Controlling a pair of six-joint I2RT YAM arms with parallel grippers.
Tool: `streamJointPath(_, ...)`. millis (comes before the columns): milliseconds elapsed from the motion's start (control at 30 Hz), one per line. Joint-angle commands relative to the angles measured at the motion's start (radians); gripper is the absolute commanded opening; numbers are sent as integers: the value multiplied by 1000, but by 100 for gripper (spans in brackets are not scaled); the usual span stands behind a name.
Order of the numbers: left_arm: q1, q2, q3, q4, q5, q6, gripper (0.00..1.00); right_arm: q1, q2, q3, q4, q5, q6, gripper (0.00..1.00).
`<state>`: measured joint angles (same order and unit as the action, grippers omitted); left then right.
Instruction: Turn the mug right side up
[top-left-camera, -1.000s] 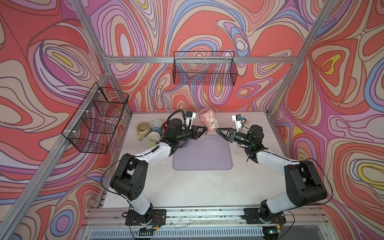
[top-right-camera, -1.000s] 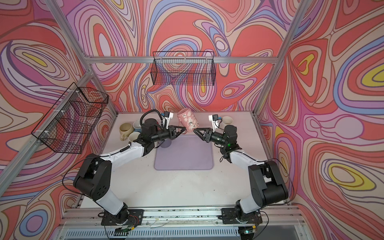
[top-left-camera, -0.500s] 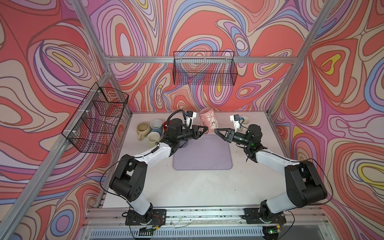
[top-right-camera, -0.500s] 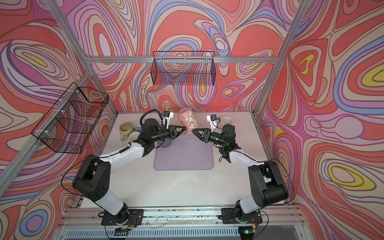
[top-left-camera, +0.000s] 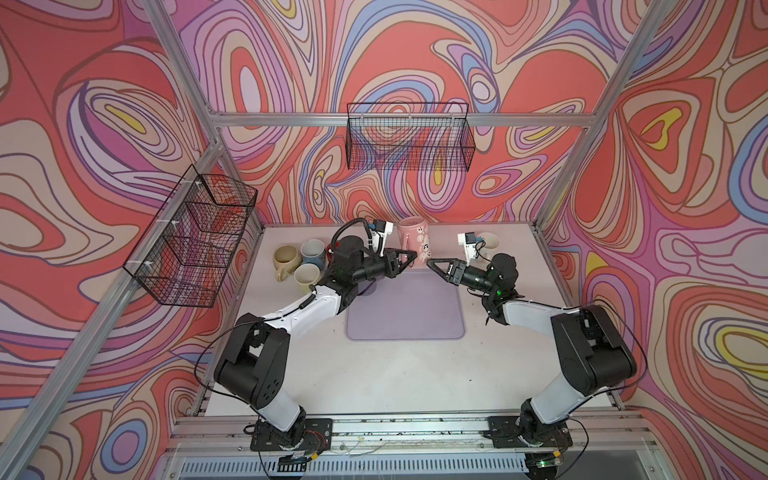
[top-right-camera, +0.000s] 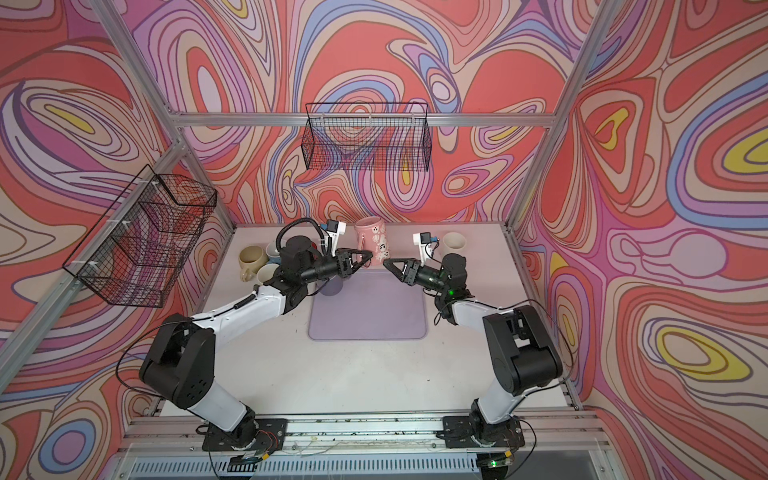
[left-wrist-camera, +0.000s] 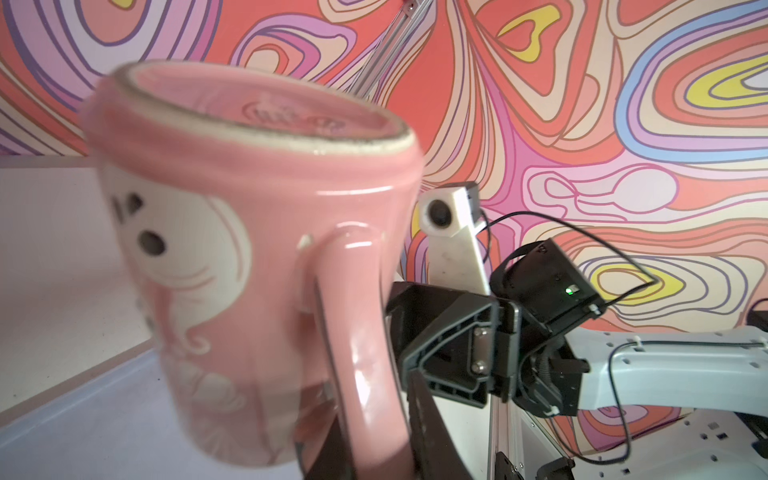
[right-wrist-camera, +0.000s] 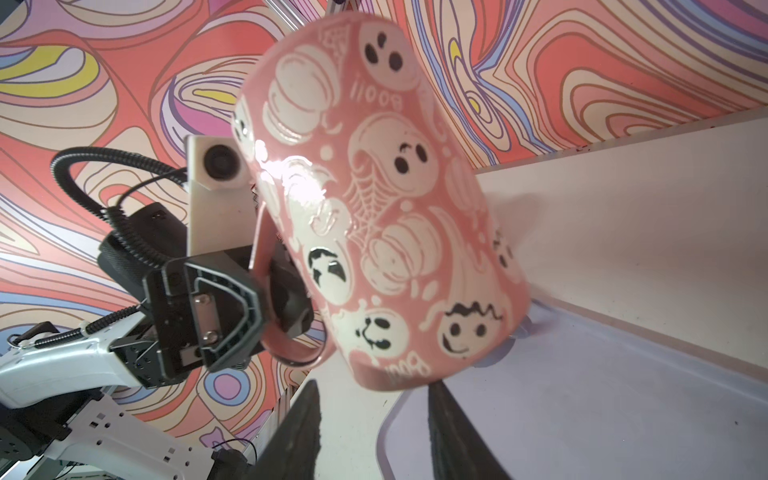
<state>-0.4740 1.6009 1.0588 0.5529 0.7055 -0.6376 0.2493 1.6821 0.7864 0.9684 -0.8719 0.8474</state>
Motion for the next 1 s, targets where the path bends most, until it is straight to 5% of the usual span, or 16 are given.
streamJointPath(0, -10, -55, 48, 134, 18, 8, 0, 8, 48, 46, 221, -1, 98, 44)
streamJointPath(433, -8, -17, 67, 132, 20, 23, 0, 15, 105, -42, 329, -21, 187, 41)
streamJointPath(600, -8, -1, 114, 176, 46, 5, 0, 23, 168, -79, 519, -16, 358, 41)
streamJointPath(967, -19, 32, 204, 273, 104, -64, 0, 106, 231, 26, 524, 85, 474, 42)
